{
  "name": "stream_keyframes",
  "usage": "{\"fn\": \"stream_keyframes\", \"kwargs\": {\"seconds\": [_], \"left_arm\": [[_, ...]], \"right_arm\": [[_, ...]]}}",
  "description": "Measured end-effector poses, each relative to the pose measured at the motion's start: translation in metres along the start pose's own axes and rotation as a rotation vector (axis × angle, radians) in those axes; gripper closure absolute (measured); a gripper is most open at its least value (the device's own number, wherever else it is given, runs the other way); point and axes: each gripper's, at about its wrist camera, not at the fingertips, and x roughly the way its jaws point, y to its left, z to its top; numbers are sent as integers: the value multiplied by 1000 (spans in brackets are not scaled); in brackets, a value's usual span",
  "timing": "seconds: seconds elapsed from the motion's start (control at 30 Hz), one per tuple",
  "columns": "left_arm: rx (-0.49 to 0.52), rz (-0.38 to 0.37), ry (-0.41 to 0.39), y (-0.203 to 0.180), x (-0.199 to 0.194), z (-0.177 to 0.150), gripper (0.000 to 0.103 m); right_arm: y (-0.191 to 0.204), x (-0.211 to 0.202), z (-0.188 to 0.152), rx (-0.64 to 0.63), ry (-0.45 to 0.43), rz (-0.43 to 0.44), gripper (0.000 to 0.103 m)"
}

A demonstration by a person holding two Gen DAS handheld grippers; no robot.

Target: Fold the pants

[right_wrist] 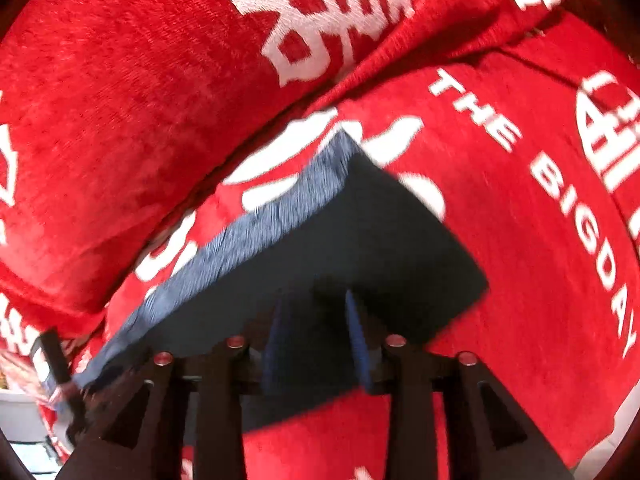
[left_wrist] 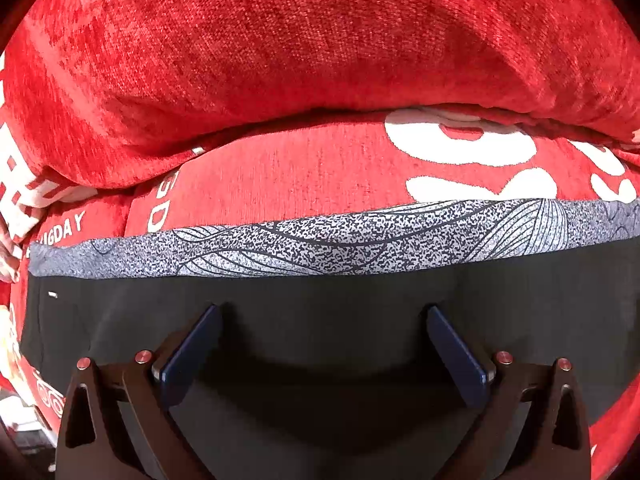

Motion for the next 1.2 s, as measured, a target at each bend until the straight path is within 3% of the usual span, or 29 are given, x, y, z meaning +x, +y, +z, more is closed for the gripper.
{"fn": "stream_keyframes", "kwargs": {"seconds": [0.33, 0.57, 0.77, 0.9, 1.07, 1.2], "left_arm": [[47, 25, 19, -12, -14, -2, 0], [103, -50, 36, -33, -40, -24, 0], [151, -94, 64, -61, -46, -42, 0], [116, -104, 95, -66, -36, -45, 0], [96, -116, 77, -68, -36, -49, 0], [101, -122, 78, -71, -36, -48, 0]], "right_arm": [[-25, -3, -42, 112, 86, 127, 60], [-34, 0, -61, 136, 114, 178, 58], [-46, 2, -64, 194, 105, 228, 58], [-51, 6, -64, 216, 97, 239, 58], [-59, 10, -64, 244, 91, 252, 58], [-63, 8, -65, 250, 80, 281, 50]]}}
